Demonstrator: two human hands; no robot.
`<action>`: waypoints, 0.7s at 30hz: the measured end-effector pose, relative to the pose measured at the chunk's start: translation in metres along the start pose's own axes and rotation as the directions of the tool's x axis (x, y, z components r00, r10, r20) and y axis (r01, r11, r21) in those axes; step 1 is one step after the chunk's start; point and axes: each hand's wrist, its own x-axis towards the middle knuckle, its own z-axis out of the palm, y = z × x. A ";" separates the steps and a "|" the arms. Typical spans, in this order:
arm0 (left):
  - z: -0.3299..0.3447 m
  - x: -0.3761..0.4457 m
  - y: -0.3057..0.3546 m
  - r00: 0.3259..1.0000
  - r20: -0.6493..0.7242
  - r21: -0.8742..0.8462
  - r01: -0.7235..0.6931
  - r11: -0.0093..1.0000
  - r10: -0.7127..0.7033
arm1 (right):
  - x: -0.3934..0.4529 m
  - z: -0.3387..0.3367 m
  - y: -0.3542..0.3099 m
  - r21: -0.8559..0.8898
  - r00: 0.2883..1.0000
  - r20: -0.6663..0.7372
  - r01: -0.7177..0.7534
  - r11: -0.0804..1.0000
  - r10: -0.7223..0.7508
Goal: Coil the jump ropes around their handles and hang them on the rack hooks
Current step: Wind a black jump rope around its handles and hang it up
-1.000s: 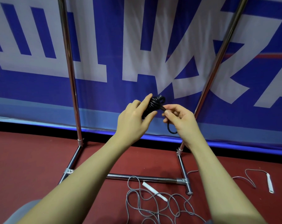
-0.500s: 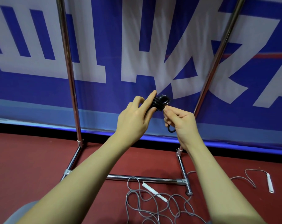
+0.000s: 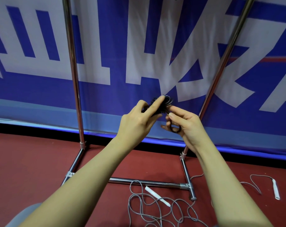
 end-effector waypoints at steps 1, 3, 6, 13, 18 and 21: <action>-0.001 0.000 0.001 1.000 0.022 0.007 -0.018 1.000 0.018 | 0.000 -0.001 0.000 -0.011 1.000 0.014 0.002 1.000 -0.001; -0.004 0.000 0.001 0.998 0.045 0.018 -0.038 0.999 0.037 | 0.001 -0.003 0.002 -0.048 0.999 0.035 -0.007 0.999 0.008; -0.004 0.000 0.001 0.998 0.056 0.037 -0.024 0.999 0.022 | 0.003 -0.003 0.006 -0.058 0.998 0.030 -0.053 0.997 0.055; -0.002 0.002 -0.002 0.998 0.048 0.027 0.043 0.999 -0.044 | 0.000 0.001 0.006 -0.232 0.972 0.029 -0.219 0.948 0.232; 0.005 0.001 -0.005 0.998 0.010 0.031 0.065 0.997 -0.066 | 0.006 0.003 0.011 -0.042 0.980 -0.051 -0.197 0.980 0.194; 0.005 0.000 -0.006 0.989 0.027 -0.025 0.143 0.989 -0.142 | 0.007 0.003 0.013 -0.028 0.989 -0.120 -0.093 0.995 0.089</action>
